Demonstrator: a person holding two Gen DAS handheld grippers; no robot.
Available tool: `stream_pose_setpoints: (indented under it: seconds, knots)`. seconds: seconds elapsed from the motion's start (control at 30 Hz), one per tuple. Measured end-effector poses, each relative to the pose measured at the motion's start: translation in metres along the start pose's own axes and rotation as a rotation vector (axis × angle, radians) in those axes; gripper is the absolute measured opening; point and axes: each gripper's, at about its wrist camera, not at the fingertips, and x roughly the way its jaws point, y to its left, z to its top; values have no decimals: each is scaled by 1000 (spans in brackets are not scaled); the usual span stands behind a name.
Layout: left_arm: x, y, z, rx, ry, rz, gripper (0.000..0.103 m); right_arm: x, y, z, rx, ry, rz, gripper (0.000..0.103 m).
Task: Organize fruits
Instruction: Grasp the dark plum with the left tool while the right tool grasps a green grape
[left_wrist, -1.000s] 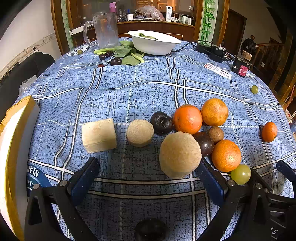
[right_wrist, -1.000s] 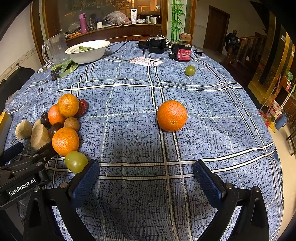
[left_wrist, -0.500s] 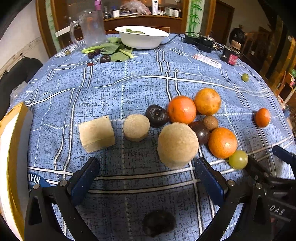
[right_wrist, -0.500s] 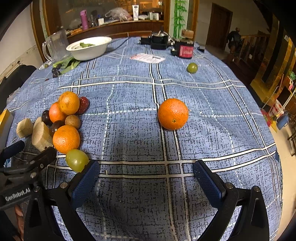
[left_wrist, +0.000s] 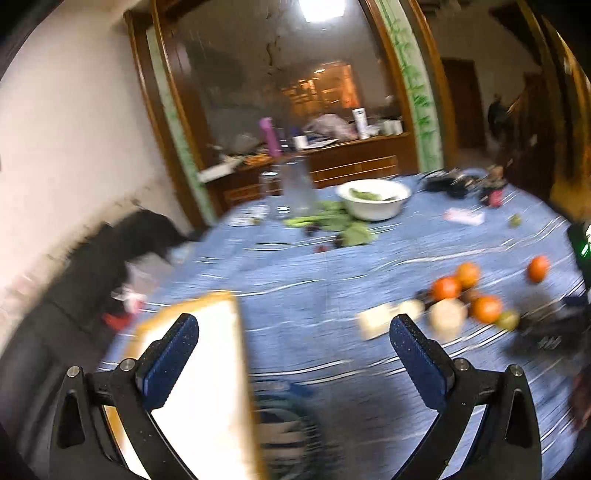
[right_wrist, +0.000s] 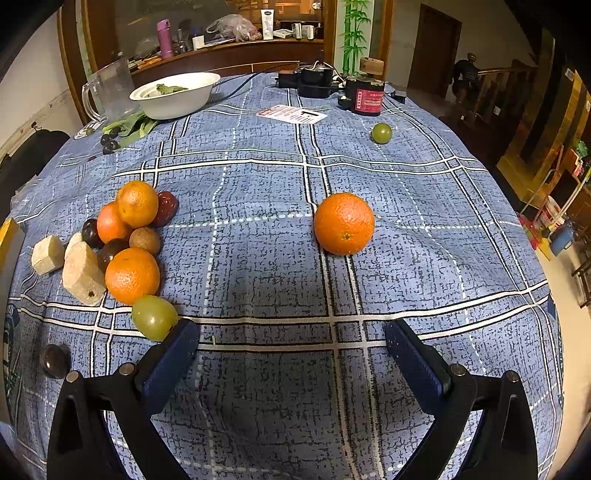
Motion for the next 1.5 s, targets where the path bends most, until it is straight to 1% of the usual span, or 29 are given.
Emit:
stream_pose_setpoints:
  seconds: [0.07, 0.2, 0.23, 0.27, 0.3, 0.37, 0.43, 0.5, 0.53, 0.57, 0.6, 0.67, 0.73, 0.77, 0.83, 0.9, 0.93, 0.97, 1.0, 1.07, 1.13, 1.2, 1.27, 1.37, 1.4, 1.5]
  knots:
    - [-10, 14, 0, -14, -15, 7, 103, 1, 0, 1, -5, 7, -2, 102]
    - [-39, 39, -3, -78, -72, -60, 103, 2, 0, 5, -54, 24, 15, 101]
    - [-44, 43, -3, -87, -82, -77, 103, -2, -1, 6, -66, 26, -8, 97]
    - [-51, 51, -4, -101, -97, -98, 103, -13, -3, 6, -73, -4, -49, 90]
    - [-56, 55, -6, -112, -107, -109, 103, -26, -6, 5, -69, -40, -53, 89]
    - [-60, 63, -8, -146, -115, -127, 103, -56, -12, 3, -36, -124, -6, 89]
    - [-60, 68, -8, -181, -111, -150, 103, -91, -16, -2, -20, -234, 29, 90]
    - [-54, 70, -11, -212, -69, -181, 103, -111, -12, -9, -37, -306, 51, 93]
    - [-50, 70, -13, -220, -47, -191, 103, -114, -9, -12, -57, -299, 86, 93]
    - [-45, 68, -15, -228, -14, -212, 103, -111, -6, -13, -68, -269, 103, 93]
    - [-42, 66, -17, -229, 2, -234, 103, -104, -3, -16, -76, -212, 111, 93]
    - [-41, 64, -21, -232, 17, -265, 103, -94, 3, -20, -93, -169, 123, 92]
    - [-36, 60, -24, -236, 39, -298, 103, -83, 10, -25, -119, -142, 128, 86]
    - [-34, 60, -25, -240, 49, -308, 103, -79, 14, -27, -123, -128, 145, 82]
    - [-29, 59, -28, -255, 66, -335, 103, -71, 20, -28, -122, -107, 188, 81]
    - [-21, 57, -30, -284, 91, -393, 102, -64, 26, -26, -133, -107, 202, 81]
    - [-19, 56, -31, -294, 98, -418, 101, -62, 28, -25, -136, -108, 210, 81]
    - [-16, 53, -32, -300, 108, -438, 97, -59, 30, -25, -134, -106, 220, 81]
    - [-12, 48, -32, -295, 121, -452, 92, -54, 31, -23, -130, -100, 241, 81]
    - [-7, 37, -32, -271, 138, -461, 90, -48, 34, -20, -126, -95, 255, 80]
    - [0, 24, -32, -244, 155, -462, 90, -41, 36, -17, -124, -88, 270, 75]
    - [6, 12, -32, -223, 178, -490, 90, -33, 39, -15, -129, -69, 290, 68]
    - [10, 2, -33, -203, 190, -507, 90, -25, 42, -13, -131, -52, 289, 66]
    - [16, -15, -32, -160, 209, -535, 90, -18, 41, -10, -124, -49, 299, 66]
    - [19, -23, -33, -138, 216, -547, 90, -16, 41, -9, -120, -48, 305, 61]
    - [28, -40, -33, -102, 236, -570, 89, -13, 42, -7, -126, -56, 304, 51]
